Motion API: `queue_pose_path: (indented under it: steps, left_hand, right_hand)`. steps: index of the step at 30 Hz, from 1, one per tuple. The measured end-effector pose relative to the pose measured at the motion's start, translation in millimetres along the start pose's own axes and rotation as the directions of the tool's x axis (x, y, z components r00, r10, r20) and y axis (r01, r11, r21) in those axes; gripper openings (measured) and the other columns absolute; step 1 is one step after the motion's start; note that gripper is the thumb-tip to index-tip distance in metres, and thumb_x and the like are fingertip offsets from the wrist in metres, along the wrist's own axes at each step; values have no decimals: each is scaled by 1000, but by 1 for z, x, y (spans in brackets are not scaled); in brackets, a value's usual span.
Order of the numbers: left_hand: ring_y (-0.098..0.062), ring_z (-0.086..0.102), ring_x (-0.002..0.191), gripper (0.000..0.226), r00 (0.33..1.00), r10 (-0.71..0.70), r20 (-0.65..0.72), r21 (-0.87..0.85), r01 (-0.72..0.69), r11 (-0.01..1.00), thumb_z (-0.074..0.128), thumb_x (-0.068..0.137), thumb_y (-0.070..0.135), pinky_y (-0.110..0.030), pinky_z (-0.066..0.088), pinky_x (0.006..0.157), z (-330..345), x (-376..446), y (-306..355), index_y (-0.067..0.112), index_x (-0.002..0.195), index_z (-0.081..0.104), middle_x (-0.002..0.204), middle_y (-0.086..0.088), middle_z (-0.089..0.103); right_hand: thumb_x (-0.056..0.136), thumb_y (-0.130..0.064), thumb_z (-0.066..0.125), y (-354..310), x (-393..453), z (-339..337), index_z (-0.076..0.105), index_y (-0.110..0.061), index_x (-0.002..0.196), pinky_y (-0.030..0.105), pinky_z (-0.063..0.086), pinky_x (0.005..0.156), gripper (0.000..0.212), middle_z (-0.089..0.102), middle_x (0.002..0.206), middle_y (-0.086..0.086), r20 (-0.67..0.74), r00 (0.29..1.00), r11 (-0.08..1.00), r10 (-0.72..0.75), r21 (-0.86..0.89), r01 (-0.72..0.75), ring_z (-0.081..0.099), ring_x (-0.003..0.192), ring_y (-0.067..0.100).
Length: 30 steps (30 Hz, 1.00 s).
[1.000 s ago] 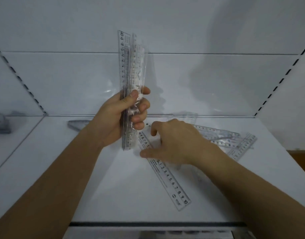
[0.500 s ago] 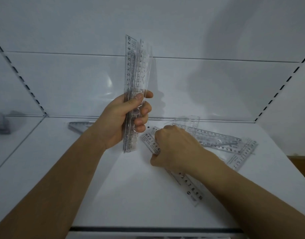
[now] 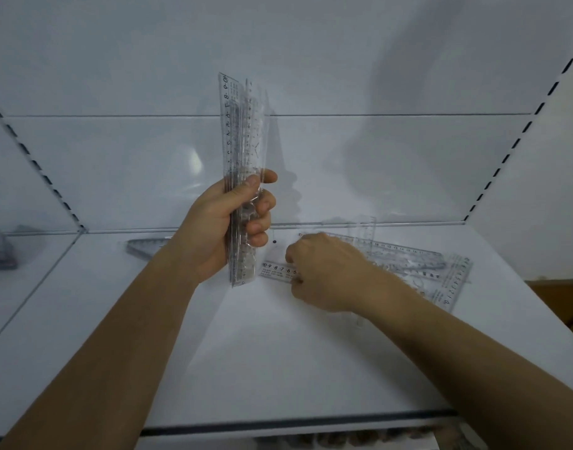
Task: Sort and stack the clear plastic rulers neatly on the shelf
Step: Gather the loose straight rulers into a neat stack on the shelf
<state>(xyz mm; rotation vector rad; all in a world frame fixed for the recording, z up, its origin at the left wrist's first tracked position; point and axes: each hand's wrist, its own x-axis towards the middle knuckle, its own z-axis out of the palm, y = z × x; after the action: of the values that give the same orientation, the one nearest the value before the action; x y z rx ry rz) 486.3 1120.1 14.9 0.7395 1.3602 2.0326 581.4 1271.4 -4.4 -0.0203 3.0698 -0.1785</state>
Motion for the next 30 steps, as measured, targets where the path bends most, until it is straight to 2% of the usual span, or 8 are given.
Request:
queue_pose_path:
  steps: [5, 13, 18, 20, 23, 26, 28, 30]
  left_hand:
    - [-10, 38, 54, 27, 999, 15, 28, 15, -15, 1000, 47, 102, 28, -24, 37, 49, 10, -9, 18, 10, 122, 51, 76, 0, 47]
    - [-12, 39, 54, 25, 999, -18, -26, 67, 20, 998, 49, 103, 26, -24, 36, 48, 21, -81, 30, 9, 119, 55, 73, 0, 49]
    - [-13, 40, 56, 36, 994, -76, -75, -48, 72, 996, 52, 99, 33, -25, 38, 49, -4, -149, 14, 8, 124, 57, 75, -2, 47]
    - [-14, 40, 56, 37, 990, -102, -99, -78, 94, 992, 52, 99, 33, -26, 39, 50, -16, -166, 10, 6, 124, 57, 76, -3, 47]
    - [-16, 45, 58, 33, 987, -116, -108, -47, 111, 993, 51, 98, 29, -27, 42, 51, -24, -178, 10, 6, 120, 59, 76, -3, 50]
    - [-19, 49, 60, 33, 988, -115, -103, -38, 112, 993, 51, 96, 28, -29, 44, 52, -21, -180, 14, 4, 118, 60, 76, -5, 54]
    - [-19, 48, 59, 34, 987, -122, -101, -63, 116, 991, 51, 96, 27, -29, 43, 51, -14, -180, 15, 4, 118, 61, 75, -6, 53]
    - [-18, 46, 57, 33, 983, -143, -111, -90, 133, 987, 51, 97, 26, -28, 42, 49, -8, -175, 12, 3, 117, 62, 75, -7, 52]
  right_hand:
    - [93, -15, 55, -7, -33, 15, 67, -20, 124, 33, 49, 90, 34, 59, 118, 0, -42, 985, 979, -167, 108, 170, 61, 105, 20]
    - [73, -85, 53, -55, -102, 31, 38, -29, 151, 30, 47, 97, 97, 37, 137, -10, 50, 969, 968, -240, 87, 236, 47, 117, 12]
    - [79, -13, 76, -95, -117, 61, 65, -17, 128, 43, 55, 59, 50, 60, 113, 6, -256, 889, 926, -379, -114, 361, 59, 87, 27]
    - [86, -6, 72, -102, -122, 60, 71, -17, 120, 40, 54, 58, 36, 64, 112, 5, -394, 826, 913, -403, -112, 392, 59, 86, 25]
    - [95, -4, 66, -100, -128, 31, 74, -18, 114, 31, 56, 68, 25, 67, 106, 0, -688, 718, 907, -106, 229, 353, 63, 85, 14]
    - [100, -6, 59, -83, -125, -9, 72, -14, 105, 30, 54, 65, 16, 68, 89, 0, -626, 618, 486, 476, 773, 408, 63, 68, 17]
    - [101, -7, 57, -69, -122, -28, 71, -13, 99, 28, 49, 63, 15, 65, 81, 2, -431, 680, 131, 594, 885, 446, 55, 62, 17]
    - [99, -9, 58, -55, -121, -35, 71, -14, 94, 25, 47, 60, 15, 63, 78, 3, -337, 742, 9, 580, 913, 408, 51, 59, 15]
